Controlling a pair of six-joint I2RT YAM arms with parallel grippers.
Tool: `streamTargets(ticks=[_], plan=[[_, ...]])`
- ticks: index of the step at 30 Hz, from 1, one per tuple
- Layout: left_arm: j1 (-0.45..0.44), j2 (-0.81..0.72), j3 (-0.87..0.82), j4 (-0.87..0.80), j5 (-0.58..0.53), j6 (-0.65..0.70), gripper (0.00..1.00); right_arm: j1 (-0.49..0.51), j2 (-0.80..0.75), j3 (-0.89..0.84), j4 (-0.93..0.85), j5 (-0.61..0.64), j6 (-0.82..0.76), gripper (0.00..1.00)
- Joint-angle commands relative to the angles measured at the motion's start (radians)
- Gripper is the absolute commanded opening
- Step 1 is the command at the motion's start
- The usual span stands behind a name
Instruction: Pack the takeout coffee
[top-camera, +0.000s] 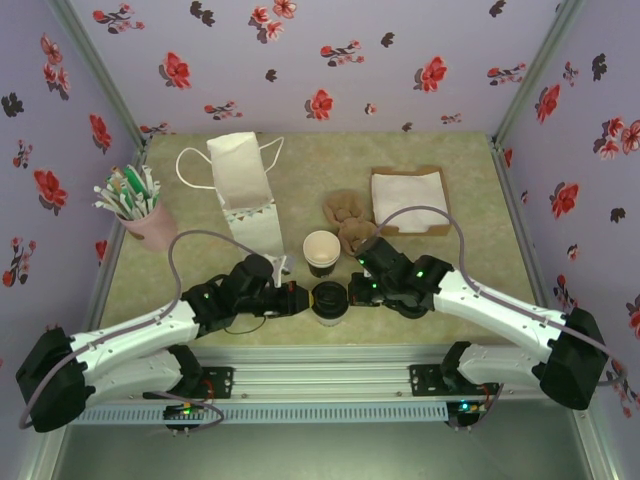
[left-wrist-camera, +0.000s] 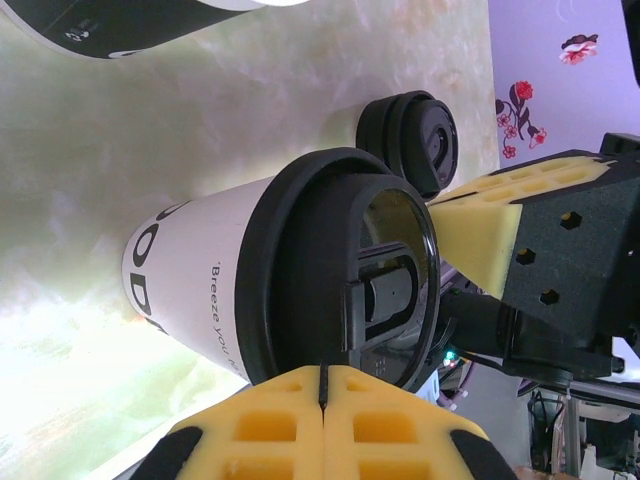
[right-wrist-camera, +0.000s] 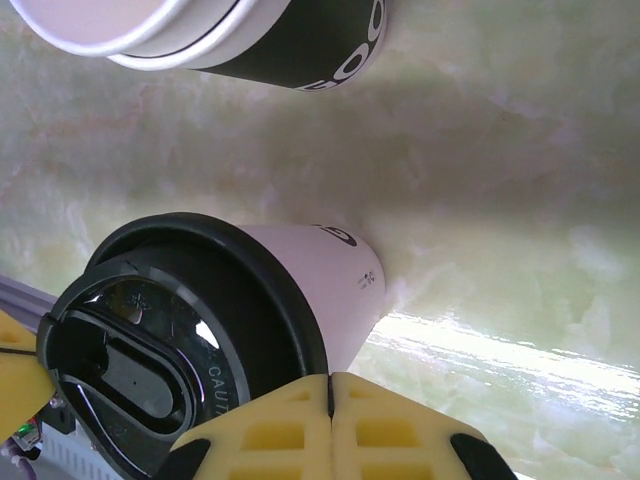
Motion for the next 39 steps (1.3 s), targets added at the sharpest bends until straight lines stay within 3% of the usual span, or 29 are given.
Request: streamTargets(ticks=[1, 39], plan=[[-0.001, 0.017, 0.031, -0.006, 0.005, 0.019, 0.0, -0.013, -0.009, -0.013, 0.025, -0.018, 0.025, 0.06], [0.012, 0.052, -0.03, 0.033, 0.003, 0.011, 0.0, -0.016, 0.041, -0.098, 0.047, -0.057, 0.064, 0.05]])
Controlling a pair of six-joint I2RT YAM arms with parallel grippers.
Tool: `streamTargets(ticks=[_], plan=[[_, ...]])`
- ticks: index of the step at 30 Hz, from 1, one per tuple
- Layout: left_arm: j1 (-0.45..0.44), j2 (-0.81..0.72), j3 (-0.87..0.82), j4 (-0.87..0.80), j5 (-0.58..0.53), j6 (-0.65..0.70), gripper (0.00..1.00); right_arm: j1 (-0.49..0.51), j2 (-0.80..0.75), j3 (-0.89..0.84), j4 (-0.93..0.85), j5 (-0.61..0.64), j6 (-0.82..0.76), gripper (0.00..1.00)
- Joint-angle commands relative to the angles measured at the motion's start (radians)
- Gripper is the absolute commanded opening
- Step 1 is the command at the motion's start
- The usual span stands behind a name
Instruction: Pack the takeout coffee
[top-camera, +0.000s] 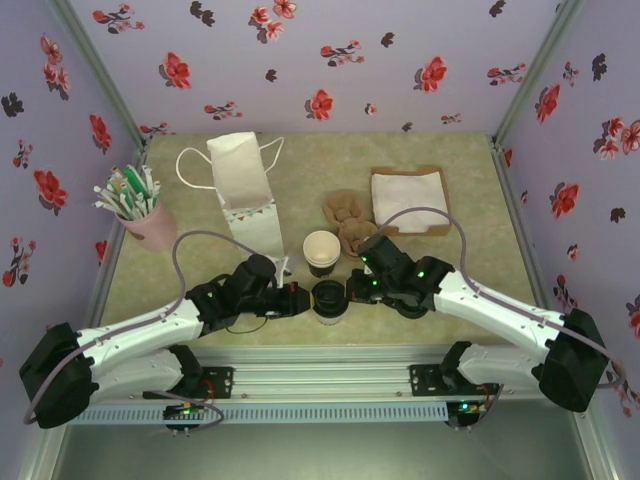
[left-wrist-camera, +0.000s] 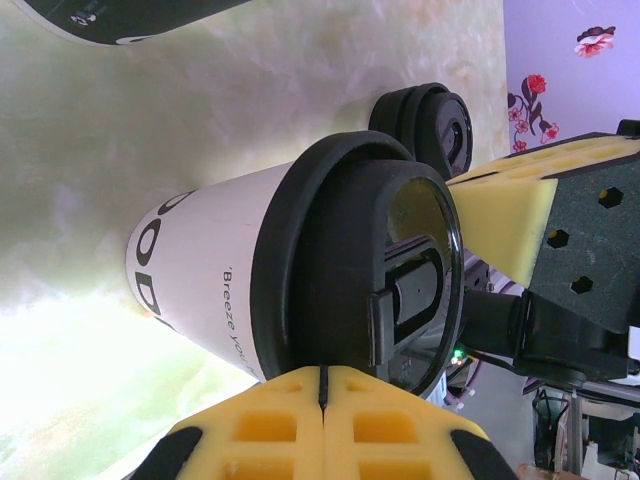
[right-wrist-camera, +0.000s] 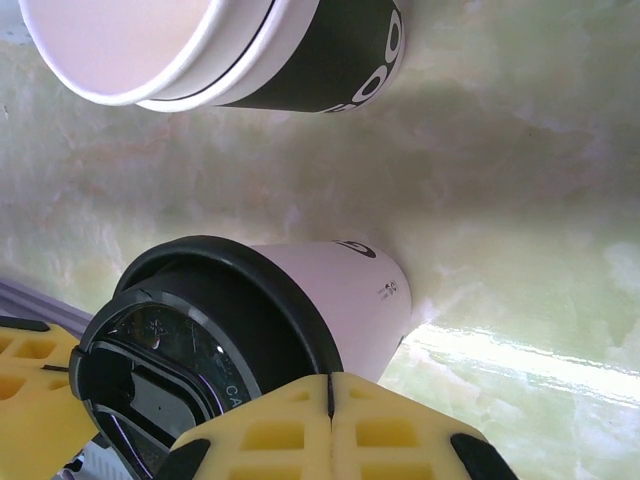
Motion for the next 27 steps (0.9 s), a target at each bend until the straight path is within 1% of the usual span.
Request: streamTargets(ticks=[1, 6, 9, 14, 21, 25, 27], plan=[[0.007, 0.019, -0.02, 0.009, -0.008, 0.011, 0.0, 0.004, 0.039, -0.061, -0.043, -0.022, 0.024, 0.05], [0.007, 0.008, -0.014, 0.004, -0.01, 0.012, 0.0, 0.003, 0.014, -0.029, -0.074, -0.008, 0.021, 0.06], [0.008, -0.007, -0.003, -0.008, -0.013, 0.012, 0.0, 0.005, -0.013, 0.005, -0.101, 0.015, 0.008, 0.1], [0.008, -0.039, 0.025, -0.053, -0.021, 0.024, 0.09, 0.003, -0.036, 0.045, -0.109, 0.03, -0.002, 0.16], [0.017, -0.074, 0.065, -0.128, -0.043, 0.053, 0.13, 0.004, -0.078, 0.04, -0.123, 0.045, 0.005, 0.22], [0.045, -0.079, 0.06, -0.144, -0.045, 0.07, 0.14, 0.004, -0.117, 0.005, -0.131, 0.04, 0.02, 0.22], [0.064, -0.075, 0.062, -0.15, -0.044, 0.082, 0.14, 0.004, -0.125, -0.016, -0.127, 0.028, 0.026, 0.19]])
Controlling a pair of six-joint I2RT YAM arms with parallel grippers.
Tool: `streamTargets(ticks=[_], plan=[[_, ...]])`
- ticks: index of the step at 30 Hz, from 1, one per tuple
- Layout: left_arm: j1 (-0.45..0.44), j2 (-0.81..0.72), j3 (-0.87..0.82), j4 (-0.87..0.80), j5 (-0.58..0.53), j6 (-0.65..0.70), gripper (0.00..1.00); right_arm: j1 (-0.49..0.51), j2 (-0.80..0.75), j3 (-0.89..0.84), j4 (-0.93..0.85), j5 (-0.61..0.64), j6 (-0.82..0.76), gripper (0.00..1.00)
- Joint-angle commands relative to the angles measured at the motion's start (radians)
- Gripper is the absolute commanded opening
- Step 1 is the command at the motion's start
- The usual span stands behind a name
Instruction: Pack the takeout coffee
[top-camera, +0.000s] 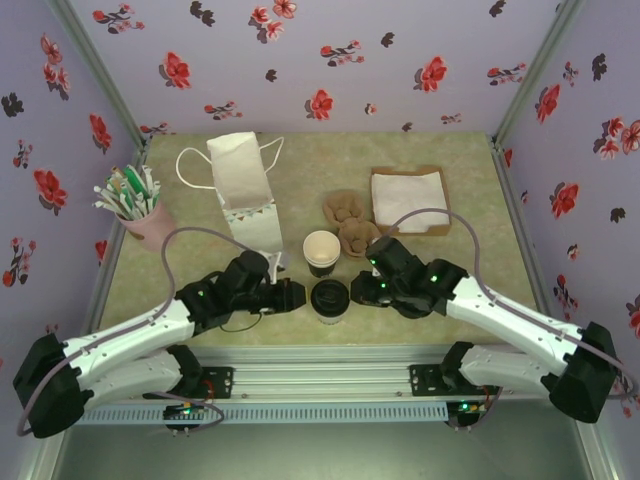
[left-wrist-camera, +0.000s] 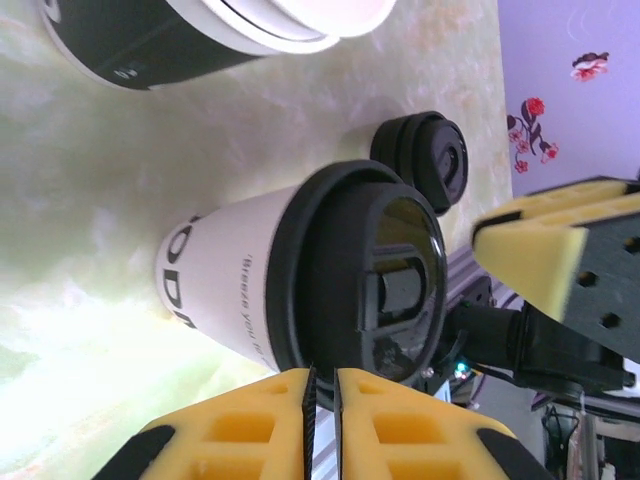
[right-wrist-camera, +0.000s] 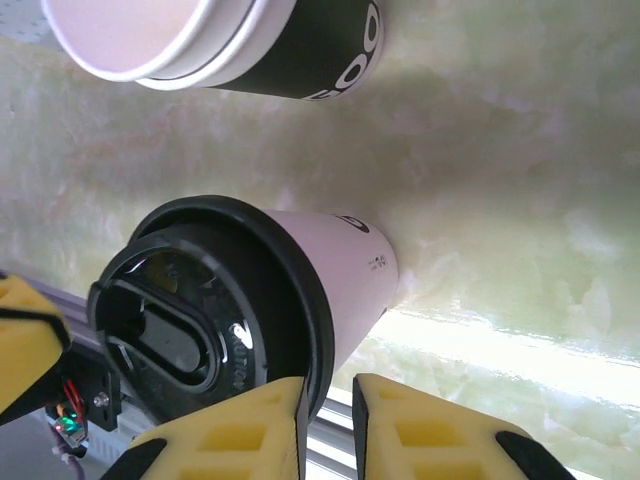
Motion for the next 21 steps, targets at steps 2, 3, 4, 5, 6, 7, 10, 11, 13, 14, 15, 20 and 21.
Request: streamTargets(ticks=[2, 3, 4, 5, 6, 7, 10, 11, 13, 14, 15, 20, 21], plan=[[0.047, 0.009, 0.032, -0.055, -0.016, 0.059, 0.14, 0.006, -0.022, -0.05, -0.02, 0.003, 0.026, 0.15], [0.056, 0.019, 0.041, -0.061, -0.016, 0.067, 0.13, 0.006, -0.022, -0.062, -0.011, -0.002, 0.031, 0.13], [0.063, 0.03, 0.048, -0.064, -0.016, 0.075, 0.13, 0.006, -0.019, -0.073, -0.001, -0.009, 0.036, 0.11], [0.068, 0.044, 0.055, -0.064, -0.017, 0.081, 0.13, 0.005, -0.014, -0.081, 0.008, -0.016, 0.04, 0.09], [0.069, 0.056, 0.062, -0.063, -0.016, 0.088, 0.13, 0.006, -0.009, -0.088, 0.015, -0.022, 0.042, 0.09], [0.068, 0.071, 0.068, -0.06, -0.016, 0.094, 0.13, 0.007, -0.003, -0.092, 0.022, -0.025, 0.045, 0.09], [0.069, 0.108, 0.078, -0.047, -0.015, 0.105, 0.12, 0.012, 0.025, -0.101, 0.05, -0.037, 0.045, 0.1], [0.069, 0.119, 0.079, -0.039, -0.015, 0.108, 0.12, 0.012, 0.036, -0.098, 0.056, -0.037, 0.044, 0.1], [0.069, 0.135, 0.076, -0.027, -0.009, 0.109, 0.11, 0.014, 0.061, -0.088, 0.068, -0.042, 0.038, 0.1], [0.068, 0.142, 0.074, -0.021, -0.005, 0.108, 0.11, 0.013, 0.076, -0.08, 0.071, -0.042, 0.033, 0.1], [0.069, 0.145, 0.07, -0.016, -0.002, 0.106, 0.11, 0.013, 0.092, -0.069, 0.072, -0.04, 0.028, 0.1], [0.068, 0.128, 0.045, -0.018, -0.003, 0.1, 0.1, 0.011, 0.149, -0.031, 0.07, -0.031, 0.004, 0.1], [0.069, 0.122, 0.039, -0.019, -0.004, 0.097, 0.1, 0.011, 0.161, -0.024, 0.069, -0.031, 0.0, 0.1]])
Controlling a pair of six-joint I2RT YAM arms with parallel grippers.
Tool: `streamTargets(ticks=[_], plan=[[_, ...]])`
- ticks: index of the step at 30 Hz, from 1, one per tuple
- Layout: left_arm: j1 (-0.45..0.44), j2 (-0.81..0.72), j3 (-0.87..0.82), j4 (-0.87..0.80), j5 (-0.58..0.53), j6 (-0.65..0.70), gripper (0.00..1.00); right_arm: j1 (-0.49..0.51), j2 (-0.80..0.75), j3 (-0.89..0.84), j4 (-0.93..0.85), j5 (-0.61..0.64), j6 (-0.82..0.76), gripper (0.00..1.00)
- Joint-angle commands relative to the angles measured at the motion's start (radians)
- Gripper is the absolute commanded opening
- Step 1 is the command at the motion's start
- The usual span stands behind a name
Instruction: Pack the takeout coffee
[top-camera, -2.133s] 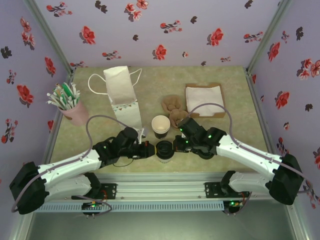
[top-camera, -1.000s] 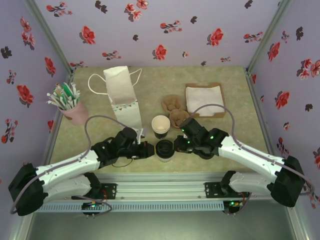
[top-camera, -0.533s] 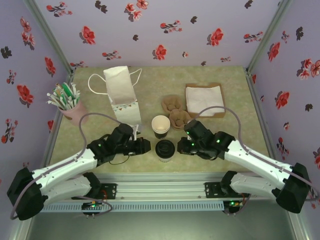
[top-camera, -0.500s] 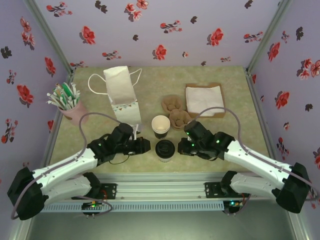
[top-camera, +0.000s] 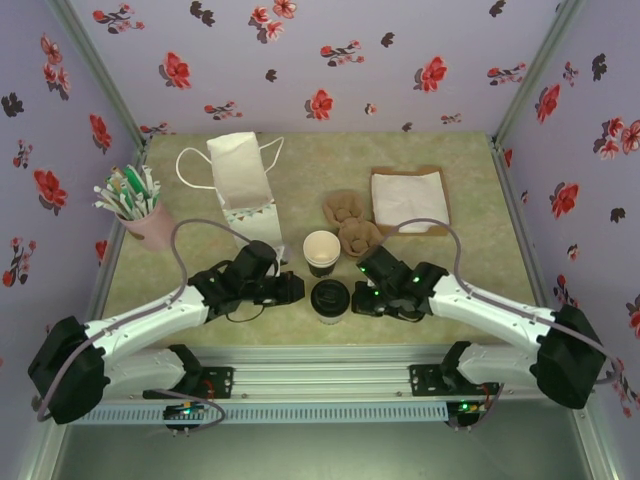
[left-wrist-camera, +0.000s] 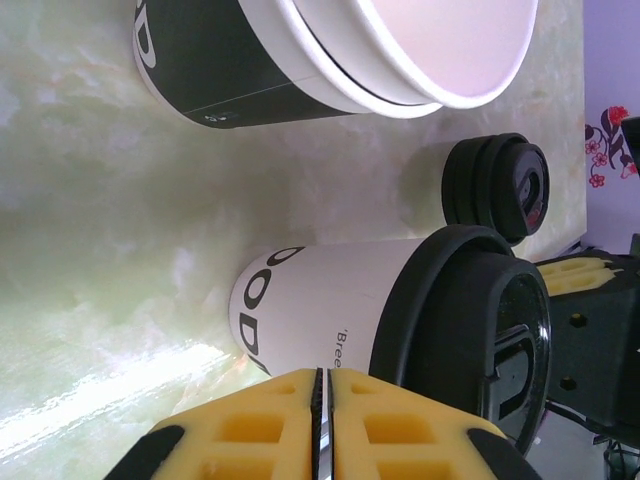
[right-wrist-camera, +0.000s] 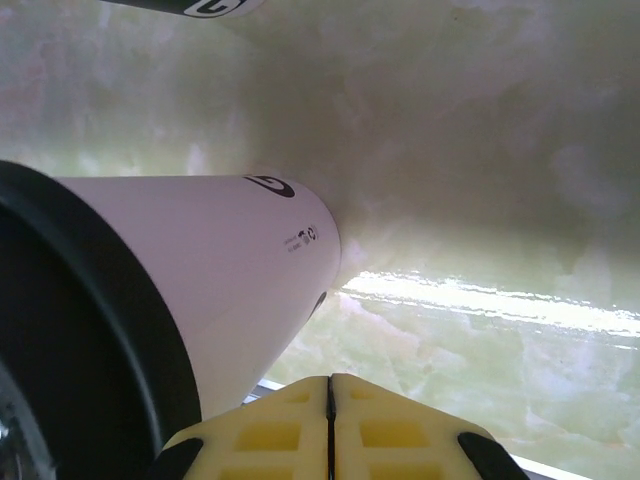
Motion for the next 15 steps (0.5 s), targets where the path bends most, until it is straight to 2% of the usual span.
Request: streamTargets(ticks=[1, 15], plan=[[0.006, -0.028, -0.021, 0.005, -0.004, 0.017, 0.1, 0.006, 0.031, 0.052, 0.012, 0.003, -0.029, 0.1], [0.017, -0.101, -0.058, -0.041, -0.027, 0.016, 0.1, -0.019, 0.127, 0.115, 0.003, 0.008, -0.072, 0.1]])
